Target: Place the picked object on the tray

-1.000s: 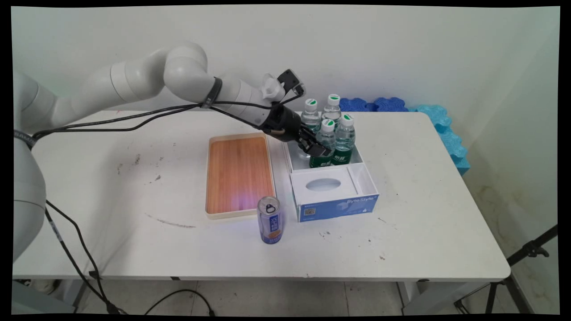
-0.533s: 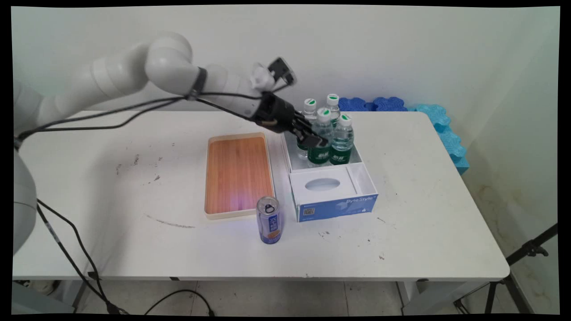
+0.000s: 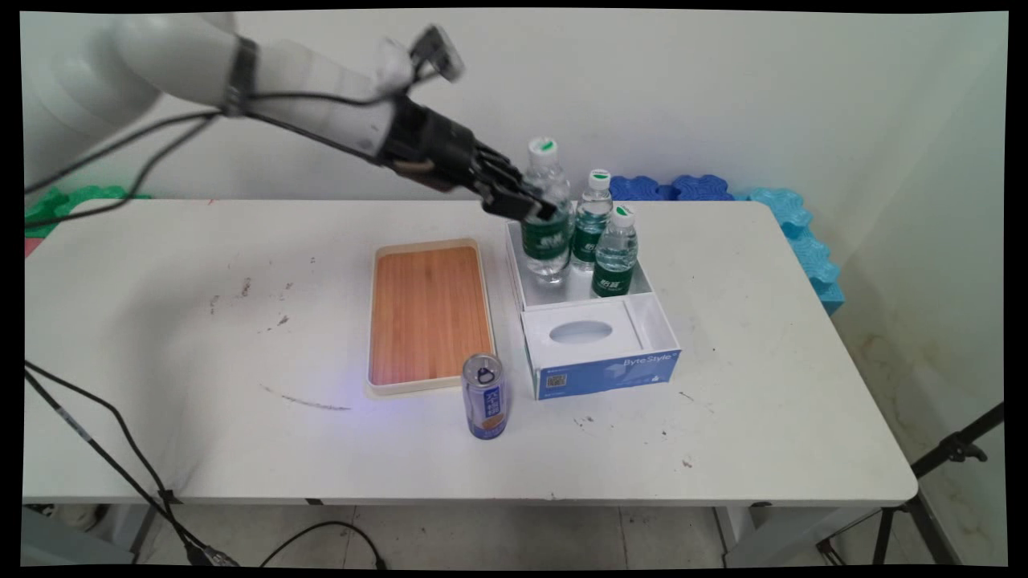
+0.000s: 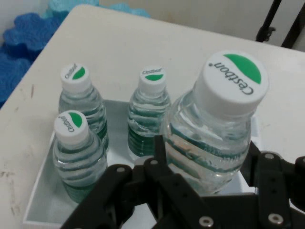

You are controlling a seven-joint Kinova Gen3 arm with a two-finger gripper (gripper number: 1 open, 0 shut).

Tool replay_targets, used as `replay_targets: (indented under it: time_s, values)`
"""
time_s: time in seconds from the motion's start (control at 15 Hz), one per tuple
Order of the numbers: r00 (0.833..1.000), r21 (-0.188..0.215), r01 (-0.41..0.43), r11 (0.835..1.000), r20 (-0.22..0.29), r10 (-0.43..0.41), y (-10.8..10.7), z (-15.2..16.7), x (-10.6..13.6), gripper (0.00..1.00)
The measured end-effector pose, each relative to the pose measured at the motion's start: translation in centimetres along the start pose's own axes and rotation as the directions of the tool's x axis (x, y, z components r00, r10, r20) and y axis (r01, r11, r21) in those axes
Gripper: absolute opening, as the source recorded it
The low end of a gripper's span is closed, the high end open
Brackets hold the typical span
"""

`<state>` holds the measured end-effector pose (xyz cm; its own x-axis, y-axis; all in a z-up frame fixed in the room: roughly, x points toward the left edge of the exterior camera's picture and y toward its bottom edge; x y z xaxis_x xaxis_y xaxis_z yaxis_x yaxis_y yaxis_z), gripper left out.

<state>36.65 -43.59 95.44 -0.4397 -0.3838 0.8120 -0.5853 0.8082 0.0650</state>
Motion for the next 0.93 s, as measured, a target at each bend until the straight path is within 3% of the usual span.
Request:
replay_targets:
  time_s: [0.33, 0.6, 0.93]
  values:
    - [0.999, -0.028, -0.035, 0.999, 0.015, 0.035, 0.5, -6.7, -0.8, 0.00]
    - [0.993, -0.043, -0.093, 0.995, 0.064, 0.096, 0.4, -10.4, -4.4, 0.00]
    - [0.979, -0.050, -0.170, 0.984, 0.108, 0.175, -0.2, -11.8, -8.9, 0.00]
